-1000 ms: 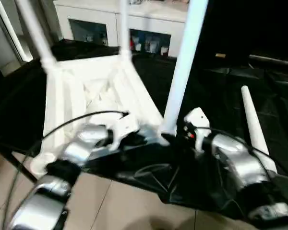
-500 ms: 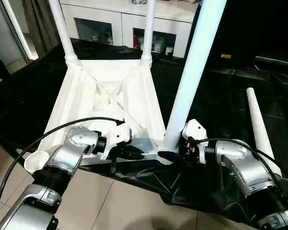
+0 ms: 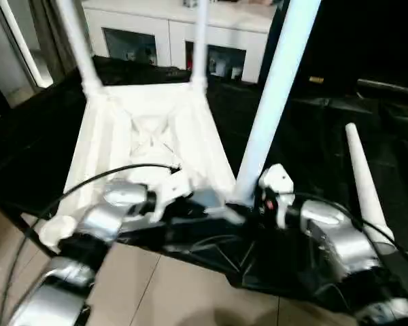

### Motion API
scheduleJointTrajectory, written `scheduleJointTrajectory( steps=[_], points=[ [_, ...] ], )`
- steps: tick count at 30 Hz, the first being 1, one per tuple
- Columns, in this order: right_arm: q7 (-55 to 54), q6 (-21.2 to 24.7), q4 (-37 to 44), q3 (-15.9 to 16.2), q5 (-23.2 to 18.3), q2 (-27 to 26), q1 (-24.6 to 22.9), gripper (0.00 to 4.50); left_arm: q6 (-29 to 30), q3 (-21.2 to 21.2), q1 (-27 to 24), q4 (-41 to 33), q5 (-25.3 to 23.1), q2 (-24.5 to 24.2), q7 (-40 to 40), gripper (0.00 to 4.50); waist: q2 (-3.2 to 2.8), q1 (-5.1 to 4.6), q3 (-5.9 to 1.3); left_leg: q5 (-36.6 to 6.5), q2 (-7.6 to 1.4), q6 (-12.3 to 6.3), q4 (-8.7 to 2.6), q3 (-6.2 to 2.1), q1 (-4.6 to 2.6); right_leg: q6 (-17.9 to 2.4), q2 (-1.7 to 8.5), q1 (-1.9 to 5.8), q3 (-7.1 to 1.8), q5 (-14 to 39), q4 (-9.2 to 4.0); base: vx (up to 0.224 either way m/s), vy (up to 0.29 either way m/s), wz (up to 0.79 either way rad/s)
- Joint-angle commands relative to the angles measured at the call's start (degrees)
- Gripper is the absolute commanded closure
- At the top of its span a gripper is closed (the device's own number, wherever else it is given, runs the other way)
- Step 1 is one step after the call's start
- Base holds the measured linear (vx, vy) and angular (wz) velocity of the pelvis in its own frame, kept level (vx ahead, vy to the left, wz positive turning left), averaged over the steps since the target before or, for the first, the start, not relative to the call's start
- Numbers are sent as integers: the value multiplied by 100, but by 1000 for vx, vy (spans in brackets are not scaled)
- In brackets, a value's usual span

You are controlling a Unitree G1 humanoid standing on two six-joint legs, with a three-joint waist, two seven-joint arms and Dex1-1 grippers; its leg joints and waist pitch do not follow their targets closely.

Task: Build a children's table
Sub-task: Rotate leg to tighten

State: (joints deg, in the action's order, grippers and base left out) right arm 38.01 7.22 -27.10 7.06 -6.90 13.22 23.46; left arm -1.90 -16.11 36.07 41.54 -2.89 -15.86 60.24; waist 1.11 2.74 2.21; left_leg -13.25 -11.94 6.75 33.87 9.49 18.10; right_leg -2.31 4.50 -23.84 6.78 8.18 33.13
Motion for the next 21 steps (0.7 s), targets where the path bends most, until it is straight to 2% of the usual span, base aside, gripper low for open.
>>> scheduleJointTrajectory(
  steps=[1,3,4,5,8,11,13,15,18,21],
  points=[
    [-999,204,-555,-215,130,-299,71,182,63,259,109,254,70,335,-808,450,40,1,-295,-696,-29,-343,-380,36,113,-287,348,327,-276,2934,-529,0,0,0],
    [-1738,347,-847,-490,26,-657,251,182,192,219,275,445,-88,614,-1370,450,52,-11,-317,-690,-9,-312,-374,21,124,-250,351,364,-253,2995,-525,0,0,0],
    [-1757,351,-856,-499,22,-668,257,182,196,218,281,452,-93,624,-1390,450,37,-14,-315,-671,-19,-340,-374,29,106,-279,346,335,-265,2929,-532,0,0,0],
    [-2196,372,-1086,-597,34,-877,409,182,255,203,420,613,-168,860,-1733,450,22,-14,-320,-653,-20,-348,-375,26,108,-298,346,339,-269,2867,-524,0,0,0],
    [-2525,313,-1304,-627,127,-1018,547,182,229,181,542,778,-243,1044,-1971,450,30,-1,-353,-470,-35,-436,-377,19,150,-463,354,389,-286,2323,-441,0,0,0],
    [-2483,97,-1412,-610,155,-1079,624,182,70,68,587,884,-346,1076,-1901,450,8,6,-364,-404,-51,-532,-377,30,140,-680,363,384,-303,1893,-391,0,0,0],
    [-2385,33,-1383,-627,109,-1109,636,127,-30,24,587,903,-393,1053,-1858,450,8,9,-347,-518,-54,-549,-385,34,135,-735,365,389,-303,1930,-402,0,0,0],
    [-2302,16,-1326,-626,96,-1122,642,108,-140,7,585,938,-436,1016,-1829,450,9,9,-340,-665,-41,-549,-388,36,125,-649,363,390,-295,2198,-442,0,0,0],
    [-2322,-70,-1168,-589,150,-1102,619,87,-277,36,621,1028,-458,997,-1863,450,8,10,-341,-662,-48,-543,-393,31,128,-607,366,385,-296,2262,-450,0,0,0],
    [-2123,-107,-653,-617,53,-1014,418,87,-668,97,684,1188,-468,1018,-1970,450,-41,15,-330,-718,-39,-523,-399,25,130,-560,356,395,-292,2285,-465,0,0,0]
  ],
)
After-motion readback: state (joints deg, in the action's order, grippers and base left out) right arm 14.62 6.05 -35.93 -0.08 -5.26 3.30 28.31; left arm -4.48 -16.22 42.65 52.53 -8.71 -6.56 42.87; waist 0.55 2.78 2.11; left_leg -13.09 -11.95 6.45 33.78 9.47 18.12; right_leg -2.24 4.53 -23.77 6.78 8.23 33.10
